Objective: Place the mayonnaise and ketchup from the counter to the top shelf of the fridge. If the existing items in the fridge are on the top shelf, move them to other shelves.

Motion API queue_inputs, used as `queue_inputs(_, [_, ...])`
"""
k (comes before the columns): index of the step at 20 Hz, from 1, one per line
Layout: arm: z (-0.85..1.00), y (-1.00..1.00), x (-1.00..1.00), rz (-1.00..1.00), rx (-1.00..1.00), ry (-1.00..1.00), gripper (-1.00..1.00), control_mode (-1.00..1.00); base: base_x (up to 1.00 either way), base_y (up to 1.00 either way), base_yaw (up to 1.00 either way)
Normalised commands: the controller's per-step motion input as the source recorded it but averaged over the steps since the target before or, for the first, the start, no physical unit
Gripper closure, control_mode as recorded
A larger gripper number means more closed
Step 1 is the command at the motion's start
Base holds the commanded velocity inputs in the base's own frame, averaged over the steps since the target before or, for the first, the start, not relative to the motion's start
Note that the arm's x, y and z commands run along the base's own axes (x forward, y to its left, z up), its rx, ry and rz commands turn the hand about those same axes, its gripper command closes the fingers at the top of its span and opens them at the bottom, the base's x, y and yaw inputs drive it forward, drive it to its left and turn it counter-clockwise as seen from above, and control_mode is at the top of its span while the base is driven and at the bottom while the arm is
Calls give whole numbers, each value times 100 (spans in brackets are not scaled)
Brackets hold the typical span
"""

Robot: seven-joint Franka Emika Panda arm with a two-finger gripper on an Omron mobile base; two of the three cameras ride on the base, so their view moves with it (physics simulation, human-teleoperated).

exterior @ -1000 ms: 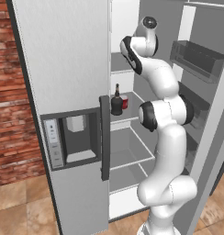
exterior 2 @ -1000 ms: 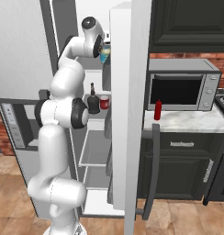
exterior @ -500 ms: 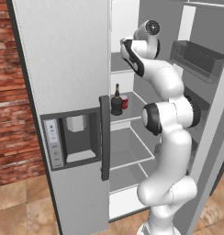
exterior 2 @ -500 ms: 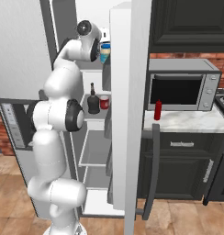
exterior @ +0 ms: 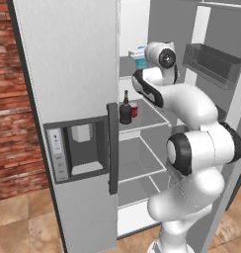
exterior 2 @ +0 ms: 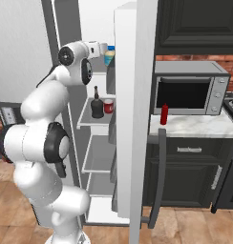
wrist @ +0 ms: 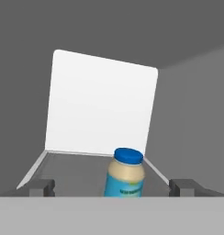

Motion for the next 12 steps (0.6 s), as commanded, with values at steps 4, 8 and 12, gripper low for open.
queue_inputs(4, [22,24,-100,-11,2,-6,-100,-100,0,0,0])
queue_inputs(8, [56,8,-100,-12,9,0,-100,-100,0,0,0])
queue_inputs(12, [47,6,-100,-10,15,7,-100,-100,0,0,0])
